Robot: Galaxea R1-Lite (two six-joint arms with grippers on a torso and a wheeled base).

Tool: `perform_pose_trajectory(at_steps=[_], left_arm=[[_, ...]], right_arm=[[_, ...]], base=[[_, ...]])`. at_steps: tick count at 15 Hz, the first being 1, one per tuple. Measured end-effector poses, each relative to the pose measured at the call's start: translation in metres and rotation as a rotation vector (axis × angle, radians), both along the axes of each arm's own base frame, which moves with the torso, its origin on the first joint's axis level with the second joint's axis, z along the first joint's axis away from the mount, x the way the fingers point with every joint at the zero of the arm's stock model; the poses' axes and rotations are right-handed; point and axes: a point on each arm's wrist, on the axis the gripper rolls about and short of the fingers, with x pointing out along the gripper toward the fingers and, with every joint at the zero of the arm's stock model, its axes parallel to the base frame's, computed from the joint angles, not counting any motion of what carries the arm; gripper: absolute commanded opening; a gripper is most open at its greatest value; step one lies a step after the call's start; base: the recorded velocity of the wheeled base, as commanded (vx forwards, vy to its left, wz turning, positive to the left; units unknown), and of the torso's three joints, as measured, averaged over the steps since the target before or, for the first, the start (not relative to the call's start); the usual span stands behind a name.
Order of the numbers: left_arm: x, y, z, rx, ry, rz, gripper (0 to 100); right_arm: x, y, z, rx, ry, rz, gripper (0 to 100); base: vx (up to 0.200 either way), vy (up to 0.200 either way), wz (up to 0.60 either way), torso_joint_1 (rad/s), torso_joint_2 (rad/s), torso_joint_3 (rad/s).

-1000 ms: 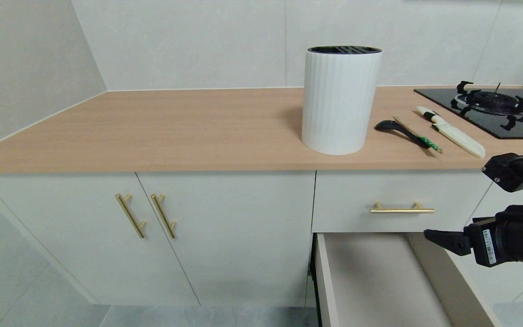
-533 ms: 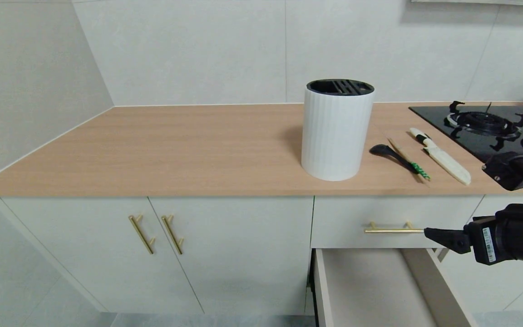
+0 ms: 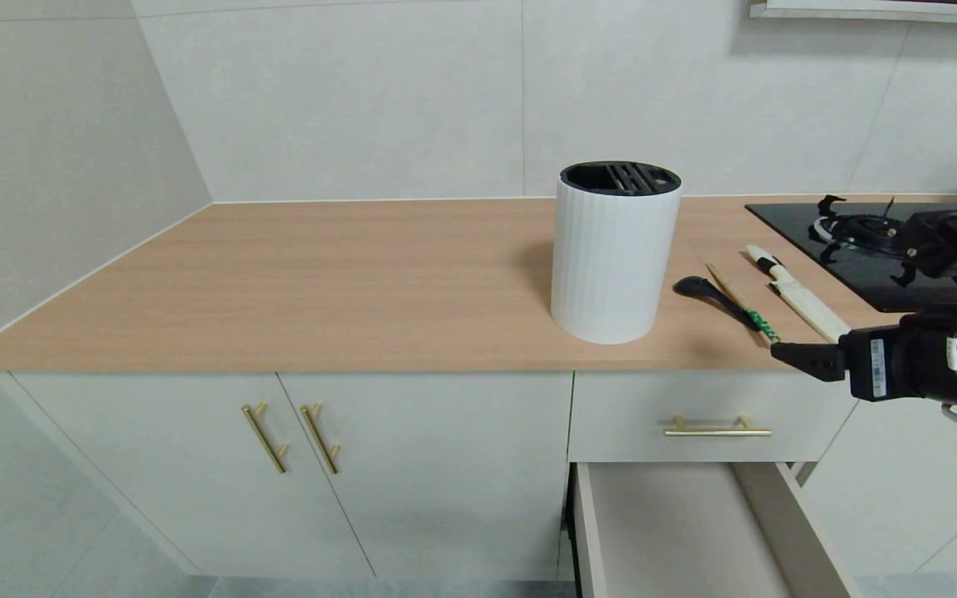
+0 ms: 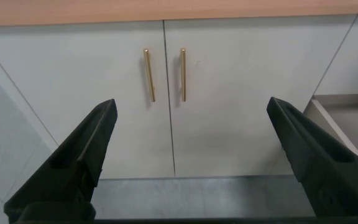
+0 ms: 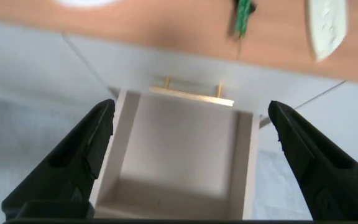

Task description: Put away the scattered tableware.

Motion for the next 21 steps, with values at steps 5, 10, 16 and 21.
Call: perform_pose_trajectory(at_steps=[5,10,16,21], left_arm=[[0.0,0.0,0.0,0.0,0.0,0.0,100],[0.0,0.0,0.0,0.0,0.0,0.0,100],[0.0,0.0,0.0,0.0,0.0,0.0,100],[0.0,0.0,0.0,0.0,0.0,0.0,100]], right_arm=[[0.042,0.004,0.001,0.04,-0.026,-0.135,100],[0.079,0.002,-0.026,0.017,-0.02,-0.217,100],[0.107,0.002,-0.053,0.012,-0.007,-0.243,100],[0.121,-0.002,-0.068,0.008,-0.001,-0.266,100]], base=[[0.0,0.0,0.0,0.0,0.0,0.0],[0.0,0.0,0.0,0.0,0.0,0.0],[0.0,0.0,0.0,0.0,0.0,0.0],[0.0,0.0,0.0,0.0,0.0,0.0]])
